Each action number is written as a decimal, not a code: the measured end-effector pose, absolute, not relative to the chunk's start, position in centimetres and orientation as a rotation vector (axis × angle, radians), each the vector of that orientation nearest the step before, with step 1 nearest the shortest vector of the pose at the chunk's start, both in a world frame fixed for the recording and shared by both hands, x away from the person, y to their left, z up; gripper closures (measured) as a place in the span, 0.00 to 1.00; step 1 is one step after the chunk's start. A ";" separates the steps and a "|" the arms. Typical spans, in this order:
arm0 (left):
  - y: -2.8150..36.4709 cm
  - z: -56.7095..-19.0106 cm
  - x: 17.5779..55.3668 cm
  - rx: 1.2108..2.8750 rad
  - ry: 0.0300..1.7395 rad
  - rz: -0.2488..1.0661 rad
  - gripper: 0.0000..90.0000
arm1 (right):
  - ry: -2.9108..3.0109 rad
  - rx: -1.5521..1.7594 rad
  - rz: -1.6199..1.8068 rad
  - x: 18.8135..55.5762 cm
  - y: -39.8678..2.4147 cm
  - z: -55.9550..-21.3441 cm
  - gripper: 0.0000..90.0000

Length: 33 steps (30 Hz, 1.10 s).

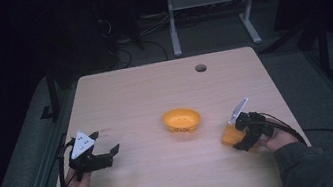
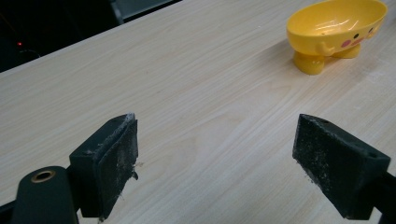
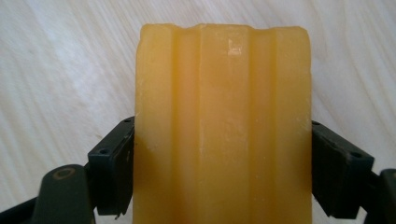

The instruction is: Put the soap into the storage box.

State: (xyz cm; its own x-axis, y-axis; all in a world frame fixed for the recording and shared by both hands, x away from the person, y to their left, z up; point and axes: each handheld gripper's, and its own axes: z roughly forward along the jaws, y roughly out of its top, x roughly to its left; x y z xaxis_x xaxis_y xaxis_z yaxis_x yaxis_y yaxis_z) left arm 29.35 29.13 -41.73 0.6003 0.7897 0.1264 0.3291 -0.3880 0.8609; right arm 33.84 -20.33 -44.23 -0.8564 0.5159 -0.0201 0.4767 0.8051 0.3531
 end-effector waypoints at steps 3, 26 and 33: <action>29.1 -41.7 29.4 1.973 0.883 0.682 0.15 | 2.875 0.782 0.553 33.8 -20.3 -43.8 0.23; 29.2 -41.7 29.3 1.972 0.893 0.679 0.15 | 2.883 0.716 0.581 35.4 -18.4 -40.9 0.23; 29.3 -41.6 29.3 1.969 0.896 0.678 0.15 | 2.884 0.716 0.602 36.1 -18.3 -40.6 0.23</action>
State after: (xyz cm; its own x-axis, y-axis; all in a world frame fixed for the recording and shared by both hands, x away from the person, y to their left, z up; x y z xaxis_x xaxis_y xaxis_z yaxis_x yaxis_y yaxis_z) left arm 29.26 29.27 -41.64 0.5968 0.7929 0.1232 0.3343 -0.3852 0.8602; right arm 36.09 -18.26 -40.60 -0.8828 0.4696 -0.0102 0.4263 0.8102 0.4022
